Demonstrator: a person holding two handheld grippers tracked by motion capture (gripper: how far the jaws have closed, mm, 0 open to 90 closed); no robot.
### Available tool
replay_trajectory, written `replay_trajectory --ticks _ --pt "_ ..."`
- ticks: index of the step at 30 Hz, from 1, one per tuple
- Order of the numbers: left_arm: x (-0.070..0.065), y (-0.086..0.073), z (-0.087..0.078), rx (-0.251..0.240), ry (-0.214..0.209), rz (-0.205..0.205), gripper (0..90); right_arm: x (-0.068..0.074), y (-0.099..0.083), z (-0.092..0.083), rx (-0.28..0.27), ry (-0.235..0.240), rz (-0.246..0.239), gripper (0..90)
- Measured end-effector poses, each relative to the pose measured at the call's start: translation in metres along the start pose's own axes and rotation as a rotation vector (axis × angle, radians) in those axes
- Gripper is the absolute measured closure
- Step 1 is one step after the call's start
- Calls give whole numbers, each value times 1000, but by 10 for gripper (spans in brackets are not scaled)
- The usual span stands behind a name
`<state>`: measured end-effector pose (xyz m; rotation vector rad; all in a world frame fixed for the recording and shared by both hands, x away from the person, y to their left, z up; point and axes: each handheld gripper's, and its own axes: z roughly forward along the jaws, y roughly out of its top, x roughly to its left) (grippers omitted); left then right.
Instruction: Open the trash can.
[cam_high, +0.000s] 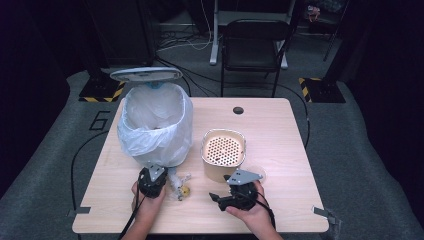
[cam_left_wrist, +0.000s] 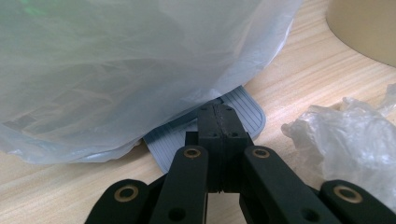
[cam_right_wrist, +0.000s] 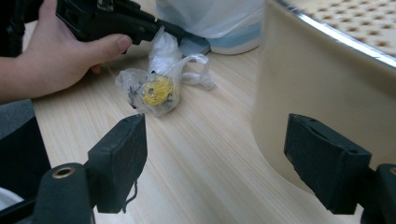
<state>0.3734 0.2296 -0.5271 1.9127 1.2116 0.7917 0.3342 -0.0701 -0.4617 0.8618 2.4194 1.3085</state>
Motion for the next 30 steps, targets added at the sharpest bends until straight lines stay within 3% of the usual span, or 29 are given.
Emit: replay_trajectory --ticks 12,22,30 --pt "0 0 0 -1 -2 -3 900 8 11 48 23 48 12 225" --pt "0 0 0 1 -5 -3 900 14 21 78 28 100 -9 308" --pt "0 0 0 1 -6 -4 900 24 24 100 33 96 -26 311"
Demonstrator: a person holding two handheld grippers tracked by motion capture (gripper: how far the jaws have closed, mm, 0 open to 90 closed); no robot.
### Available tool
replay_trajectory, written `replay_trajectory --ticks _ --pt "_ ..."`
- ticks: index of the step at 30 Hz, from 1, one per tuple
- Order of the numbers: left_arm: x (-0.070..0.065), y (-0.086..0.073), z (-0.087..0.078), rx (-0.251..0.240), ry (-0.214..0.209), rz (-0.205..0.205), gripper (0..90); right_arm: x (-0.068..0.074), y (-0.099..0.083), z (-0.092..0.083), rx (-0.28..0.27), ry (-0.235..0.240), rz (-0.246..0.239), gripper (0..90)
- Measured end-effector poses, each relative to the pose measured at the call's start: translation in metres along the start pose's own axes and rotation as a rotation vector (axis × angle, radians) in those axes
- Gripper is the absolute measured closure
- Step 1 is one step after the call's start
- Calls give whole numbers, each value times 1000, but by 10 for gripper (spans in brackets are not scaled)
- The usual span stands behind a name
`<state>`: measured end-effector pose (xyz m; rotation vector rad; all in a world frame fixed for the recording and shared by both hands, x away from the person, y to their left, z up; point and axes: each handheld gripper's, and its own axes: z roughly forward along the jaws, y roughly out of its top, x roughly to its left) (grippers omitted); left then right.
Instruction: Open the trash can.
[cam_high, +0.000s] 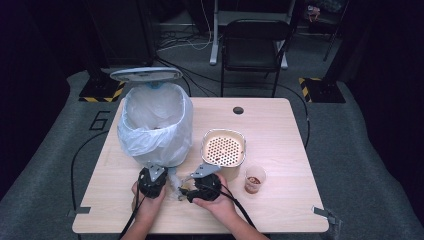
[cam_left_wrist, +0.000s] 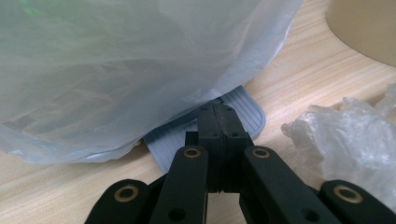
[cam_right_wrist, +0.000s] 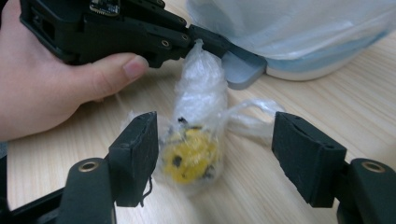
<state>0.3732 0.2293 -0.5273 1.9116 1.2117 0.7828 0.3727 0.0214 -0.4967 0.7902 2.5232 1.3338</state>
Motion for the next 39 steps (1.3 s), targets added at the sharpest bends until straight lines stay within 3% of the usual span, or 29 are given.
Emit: replay_trajectory --ticks 5,11,15,21,24,31,39 --pt "0 0 0 1 0 1 900 3 5 10 -16 21 21 281" --pt "0 0 0 2 1 3 900 7 6 27 36 6 3 271" --pt "0 0 0 6 0 7 900 6 3 34 60 -12 -19 326" --pt "0 0 0 5 -1 7 900 7 0 34 56 -50 -61 501" --pt "0 0 0 6 1 7 900 7 -1 34 73 -43 -78 550" --pt "0 0 0 3 8 16 900 4 -6 32 94 -19 -51 631" --pt "1 1 -1 12 1 19 900 2 -2 25 101 18 -43 651"
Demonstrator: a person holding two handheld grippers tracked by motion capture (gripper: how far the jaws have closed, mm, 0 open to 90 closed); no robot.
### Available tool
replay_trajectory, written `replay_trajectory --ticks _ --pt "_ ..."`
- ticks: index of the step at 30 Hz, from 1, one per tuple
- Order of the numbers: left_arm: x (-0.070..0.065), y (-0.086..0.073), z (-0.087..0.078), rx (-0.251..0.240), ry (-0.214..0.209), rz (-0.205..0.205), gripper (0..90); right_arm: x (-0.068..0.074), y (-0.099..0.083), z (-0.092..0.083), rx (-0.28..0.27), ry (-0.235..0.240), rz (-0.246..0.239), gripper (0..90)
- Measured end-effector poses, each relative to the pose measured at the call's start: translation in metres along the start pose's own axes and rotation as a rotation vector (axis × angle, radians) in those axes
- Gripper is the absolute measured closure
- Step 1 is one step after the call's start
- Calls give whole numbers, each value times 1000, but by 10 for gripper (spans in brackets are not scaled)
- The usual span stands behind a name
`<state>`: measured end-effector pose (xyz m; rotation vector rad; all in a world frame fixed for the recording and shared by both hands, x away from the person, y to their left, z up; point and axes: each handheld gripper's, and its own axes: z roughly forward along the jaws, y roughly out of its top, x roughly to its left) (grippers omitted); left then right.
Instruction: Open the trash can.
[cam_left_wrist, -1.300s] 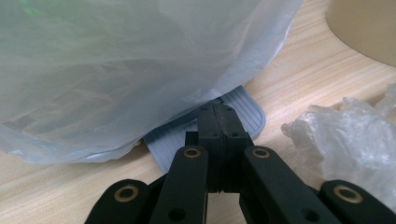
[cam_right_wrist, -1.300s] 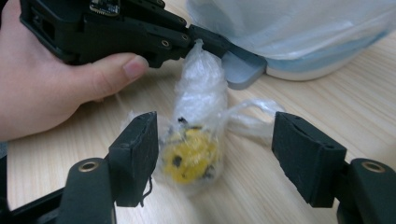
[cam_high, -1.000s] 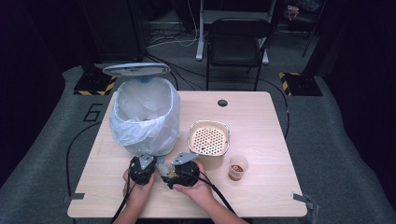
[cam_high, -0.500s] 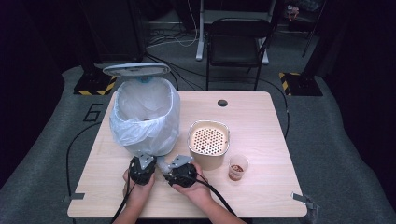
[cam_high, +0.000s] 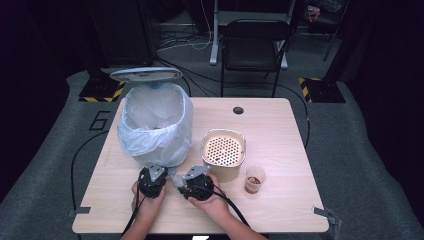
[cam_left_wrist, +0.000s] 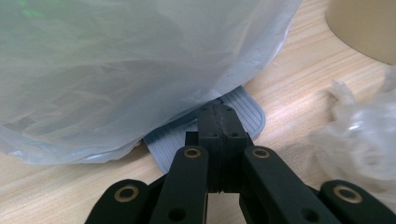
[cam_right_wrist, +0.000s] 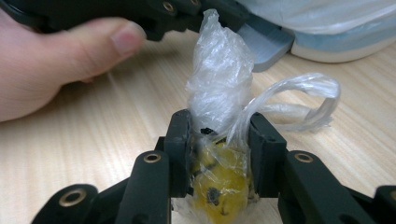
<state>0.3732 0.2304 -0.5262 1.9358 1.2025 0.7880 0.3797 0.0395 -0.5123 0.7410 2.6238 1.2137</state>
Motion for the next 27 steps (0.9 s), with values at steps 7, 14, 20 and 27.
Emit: replay_trajectory --ticks 7,14,20,27 --pt "-2 -1 1 -20 0 -25 900 6 10 -22 3 29 -14 651" --pt "1 0 0 -11 21 21 900 9 29 -54 -18 36 -6 651" --pt "-1 1 0 -7 28 27 900 13 50 -82 -57 35 -16 651" --pt "-1 1 0 -8 27 24 900 10 82 -110 -108 27 -29 651"
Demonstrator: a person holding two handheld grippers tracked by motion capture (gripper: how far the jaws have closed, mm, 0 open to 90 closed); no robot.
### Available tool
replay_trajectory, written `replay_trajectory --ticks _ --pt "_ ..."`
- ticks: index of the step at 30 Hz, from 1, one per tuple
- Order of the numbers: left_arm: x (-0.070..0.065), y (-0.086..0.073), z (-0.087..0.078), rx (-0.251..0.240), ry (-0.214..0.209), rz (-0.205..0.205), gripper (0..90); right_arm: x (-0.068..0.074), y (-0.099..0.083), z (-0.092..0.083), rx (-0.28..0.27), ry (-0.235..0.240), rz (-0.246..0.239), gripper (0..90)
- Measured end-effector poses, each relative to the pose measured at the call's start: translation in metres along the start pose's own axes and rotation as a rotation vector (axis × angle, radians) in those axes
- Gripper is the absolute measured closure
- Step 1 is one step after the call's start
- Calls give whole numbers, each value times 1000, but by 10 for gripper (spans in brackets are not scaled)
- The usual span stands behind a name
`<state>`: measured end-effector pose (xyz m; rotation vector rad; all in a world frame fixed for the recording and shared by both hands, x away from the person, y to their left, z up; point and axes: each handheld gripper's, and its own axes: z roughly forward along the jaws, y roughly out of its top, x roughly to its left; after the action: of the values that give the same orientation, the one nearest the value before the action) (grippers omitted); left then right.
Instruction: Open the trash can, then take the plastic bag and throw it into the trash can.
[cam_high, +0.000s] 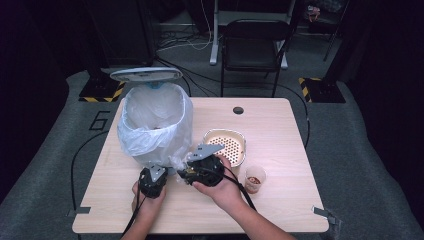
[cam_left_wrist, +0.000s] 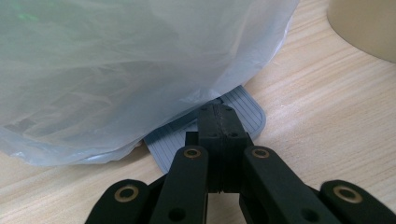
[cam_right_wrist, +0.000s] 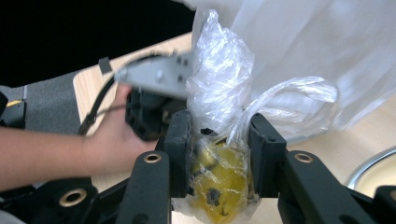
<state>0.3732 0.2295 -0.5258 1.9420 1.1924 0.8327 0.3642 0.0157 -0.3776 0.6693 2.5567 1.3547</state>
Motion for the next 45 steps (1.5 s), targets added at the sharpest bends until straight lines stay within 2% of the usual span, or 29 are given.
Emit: replay_trajectory --ticks 9,26,36,45 --pt "0 0 0 1 0 2 900 -15 33 -15 -41 -25 20 652" --pt "1 0 0 8 -7 1 900 -29 79 -25 -52 -47 31 652" --pt "1 0 -1 10 -9 -2 900 -35 107 -28 -75 -70 30 652" --pt "1 0 -1 9 -9 -2 900 -37 130 -21 -75 -88 28 652"
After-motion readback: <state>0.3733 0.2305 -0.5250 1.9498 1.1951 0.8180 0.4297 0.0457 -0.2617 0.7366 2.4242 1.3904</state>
